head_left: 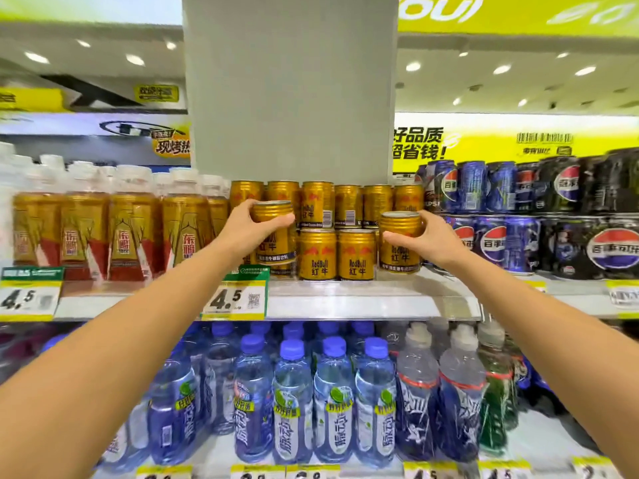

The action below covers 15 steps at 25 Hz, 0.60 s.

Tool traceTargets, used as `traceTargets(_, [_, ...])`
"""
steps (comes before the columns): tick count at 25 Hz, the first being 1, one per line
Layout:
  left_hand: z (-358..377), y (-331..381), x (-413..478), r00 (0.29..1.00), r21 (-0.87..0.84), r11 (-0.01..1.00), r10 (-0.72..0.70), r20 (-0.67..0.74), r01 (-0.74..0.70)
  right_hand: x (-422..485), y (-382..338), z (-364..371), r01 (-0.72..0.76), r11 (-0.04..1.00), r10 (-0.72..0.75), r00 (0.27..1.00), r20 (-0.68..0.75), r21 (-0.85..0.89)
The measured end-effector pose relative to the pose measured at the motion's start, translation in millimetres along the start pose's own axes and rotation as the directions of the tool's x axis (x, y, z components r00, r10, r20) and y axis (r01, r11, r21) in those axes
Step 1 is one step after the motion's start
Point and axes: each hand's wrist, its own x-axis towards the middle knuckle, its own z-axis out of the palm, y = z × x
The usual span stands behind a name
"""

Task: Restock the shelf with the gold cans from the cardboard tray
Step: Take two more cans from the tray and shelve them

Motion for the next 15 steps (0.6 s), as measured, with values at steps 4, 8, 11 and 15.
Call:
traceTargets(4, [-2.9,-2.2,7.7,0.998,0.053,0.998,-0.034,0.059,0.031,2.7,7.7,3.2,-0.055,0.998,0.053,0.993,0.106,0.024])
traceTargets(8, [-0.2,-7.7,15.0,0.994,0.086,0.996,-0.044,0.101,0.035,0.3,10.4,4.0,-0.086,0.995,0.079,0.985,0.153,0.044])
traceTargets(11, [2.5,-19.6,15.5,0.986,0.109,0.991,-0.086,0.142,0.070,0.0,15.5,6.2,-0.090,0.995,0.082,0.983,0.166,0.040])
traceTargets(15, [-0.8,-26.3,20.1,0.963,0.183,0.972,-0.185,0.198,0.149,1.1,16.8,7.2,-0.128,0.989,0.108,0.970,0.219,0.080])
